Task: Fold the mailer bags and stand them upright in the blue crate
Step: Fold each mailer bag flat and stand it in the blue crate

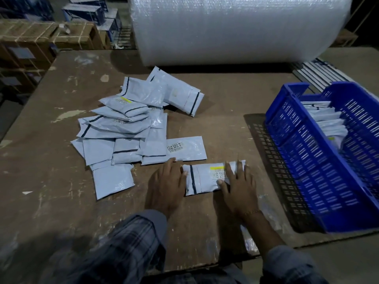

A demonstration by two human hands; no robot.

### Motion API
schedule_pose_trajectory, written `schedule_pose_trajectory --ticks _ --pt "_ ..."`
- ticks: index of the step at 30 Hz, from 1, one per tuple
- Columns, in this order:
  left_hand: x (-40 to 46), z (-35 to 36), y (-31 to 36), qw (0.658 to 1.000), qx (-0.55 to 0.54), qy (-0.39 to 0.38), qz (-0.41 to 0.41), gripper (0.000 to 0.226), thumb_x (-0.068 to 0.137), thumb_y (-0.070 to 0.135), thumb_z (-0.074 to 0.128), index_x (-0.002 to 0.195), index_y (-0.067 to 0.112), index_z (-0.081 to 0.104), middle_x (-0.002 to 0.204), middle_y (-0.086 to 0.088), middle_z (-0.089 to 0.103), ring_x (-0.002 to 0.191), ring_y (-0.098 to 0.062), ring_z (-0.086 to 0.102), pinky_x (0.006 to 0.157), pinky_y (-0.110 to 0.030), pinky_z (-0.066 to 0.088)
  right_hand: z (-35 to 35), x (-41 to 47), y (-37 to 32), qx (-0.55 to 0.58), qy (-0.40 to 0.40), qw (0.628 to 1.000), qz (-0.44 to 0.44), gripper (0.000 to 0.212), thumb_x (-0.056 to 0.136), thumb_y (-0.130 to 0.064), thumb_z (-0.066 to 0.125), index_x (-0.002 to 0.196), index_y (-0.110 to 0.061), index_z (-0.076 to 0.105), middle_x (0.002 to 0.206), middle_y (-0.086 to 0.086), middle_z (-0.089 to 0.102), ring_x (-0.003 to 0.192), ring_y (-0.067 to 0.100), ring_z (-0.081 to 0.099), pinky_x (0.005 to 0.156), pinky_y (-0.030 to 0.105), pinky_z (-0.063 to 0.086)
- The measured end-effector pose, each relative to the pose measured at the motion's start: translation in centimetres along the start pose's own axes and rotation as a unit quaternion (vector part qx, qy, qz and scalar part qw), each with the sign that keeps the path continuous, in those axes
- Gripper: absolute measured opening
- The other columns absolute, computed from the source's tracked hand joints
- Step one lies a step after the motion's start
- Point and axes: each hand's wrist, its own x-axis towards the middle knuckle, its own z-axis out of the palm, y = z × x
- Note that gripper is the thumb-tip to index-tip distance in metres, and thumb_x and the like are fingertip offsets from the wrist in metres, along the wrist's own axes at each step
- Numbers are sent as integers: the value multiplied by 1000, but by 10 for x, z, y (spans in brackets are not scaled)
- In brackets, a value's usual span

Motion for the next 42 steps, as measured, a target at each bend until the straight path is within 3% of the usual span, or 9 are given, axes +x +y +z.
schedule_pose_trajectory --ticks 5,8,10,13,17,25,34,38,42 --pt "14 16 23 999 -22 -29 30 52 108 55 39 153 32 47 167 8 34 147 -17 41 115 -40 43 0 -28 -16 22 33 999 10 59 103 -56 37 156 -32 40 168 11 28 153 36 21 121 54 21" --pt "18 31 30 997 -11 -53 62 58 109 49 40 158 18 44 171 -1 31 154 -22 34 123 -41 36 -4 -16 -14 32 93 995 17 60 102 -54 28 149 -24 51 160 13 41 146 36 34 115 53 30" --pt "18 44 32 994 19 -84 67 64 110 46 30 161 8 38 172 -10 29 158 -27 28 127 -44 29 -4 2 -6 22 83 996 0 62 103 -51 23 151 -21 49 160 15 40 149 37 31 116 54 31" --pt "15 56 31 988 87 -100 79 67 111 44 14 162 6 34 172 -14 25 160 -30 23 129 -49 25 10 20 7 4 46 997 -58 61 106 -46 21 155 -18 44 164 17 33 155 37 22 125 52 24" --pt "16 59 28 983 114 -101 98 65 112 41 15 165 6 25 175 -14 15 163 -29 11 130 -49 22 20 24 16 11 48 995 -83 56 107 -41 25 155 -20 46 164 14 34 154 35 24 125 48 23" --pt "20 68 27 974 157 -117 110 65 110 36 19 165 1 21 174 -19 14 162 -34 12 129 -51 23 21 26 8 -24 75 993 -85 50 106 -34 37 153 -21 49 163 14 36 154 39 22 124 50 26" --pt "22 78 31 972 173 -108 116 65 112 33 21 166 -1 11 174 -22 8 162 -37 6 130 -52 17 30 33 2 -62 77 992 -76 57 103 -34 37 158 -21 40 168 21 21 158 40 10 126 54 21" --pt "23 81 38 974 178 -100 99 64 110 27 26 165 -3 11 174 -24 7 162 -38 6 129 -52 17 30 36 -6 -78 73 993 -59 58 104 -35 31 160 -20 37 170 22 14 159 39 6 125 51 19" --pt "21 80 46 975 185 -101 76 63 106 23 20 162 -7 24 171 -28 17 160 -41 17 129 -56 17 33 35 -9 -88 74 992 -48 58 104 -35 32 159 -17 37 169 23 19 158 40 11 124 51 21"
